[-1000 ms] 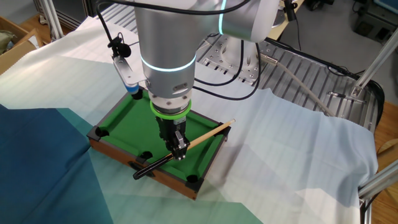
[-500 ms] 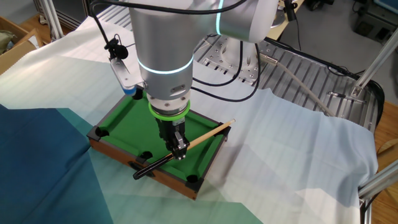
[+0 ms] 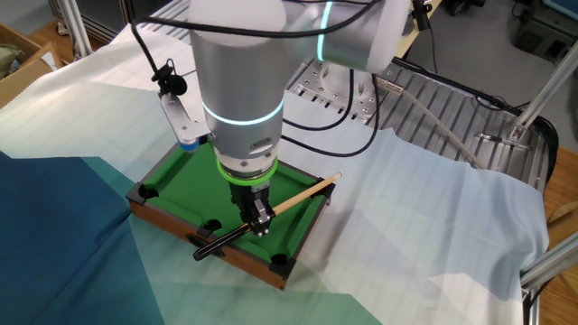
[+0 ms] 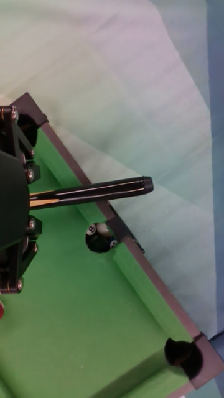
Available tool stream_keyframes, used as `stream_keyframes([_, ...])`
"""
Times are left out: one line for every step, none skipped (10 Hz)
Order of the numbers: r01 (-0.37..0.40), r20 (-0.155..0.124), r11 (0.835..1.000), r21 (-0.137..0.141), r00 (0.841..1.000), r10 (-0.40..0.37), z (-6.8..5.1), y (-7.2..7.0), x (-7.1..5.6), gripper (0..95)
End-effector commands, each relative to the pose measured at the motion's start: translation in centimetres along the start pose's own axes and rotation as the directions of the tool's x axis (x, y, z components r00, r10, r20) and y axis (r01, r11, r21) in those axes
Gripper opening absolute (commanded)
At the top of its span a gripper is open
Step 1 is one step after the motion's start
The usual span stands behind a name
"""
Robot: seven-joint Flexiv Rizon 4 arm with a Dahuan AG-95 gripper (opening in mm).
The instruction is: Hit the pool ball
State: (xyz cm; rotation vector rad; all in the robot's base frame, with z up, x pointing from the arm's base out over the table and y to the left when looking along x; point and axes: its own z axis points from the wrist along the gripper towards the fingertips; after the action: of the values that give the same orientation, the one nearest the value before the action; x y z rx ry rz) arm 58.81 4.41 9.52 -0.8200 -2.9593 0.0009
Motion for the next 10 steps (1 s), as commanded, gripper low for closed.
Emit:
stream_keyframes([-0.008,-0.017,1.000,0.017,1.000,0.008,-0.2,-0.1,-0.1,38.0])
stream_keyframes([-0.012,-0.015,1.000,0.015,1.000,0.013,-0.3,-0.2,-0.1,38.0])
stream_keyframes([-0.003,-0.008,1.000,0.008,1.000,0.004,-0.2,-0.1,-0.1,38.0])
stream_keyframes([0.008,-0.004,1.000,0.006,1.000,-0.008,0.1,0.4,-0.1,38.0])
stream_keyframes([0.007,-0.001,1.000,0.010,1.000,-0.007,0.5,0.8,-0.2,38.0])
stream_keyframes([0.011,-0.001,1.000,0.013,1.000,-0.010,1.0,1.2,-0.4,38.0])
stream_keyframes([0.013,0.000,1.000,0.014,1.000,-0.013,1.5,1.5,-0.5,38.0])
stream_keyframes([0.013,0.002,1.000,0.017,1.000,-0.013,1.8,1.6,-0.6,38.0])
stream_keyframes([0.013,0.003,1.000,0.019,1.000,-0.013,1.9,1.6,-0.6,38.0])
stream_keyframes([0.012,0.003,1.000,0.022,1.000,-0.012,1.8,1.5,-0.7,38.0])
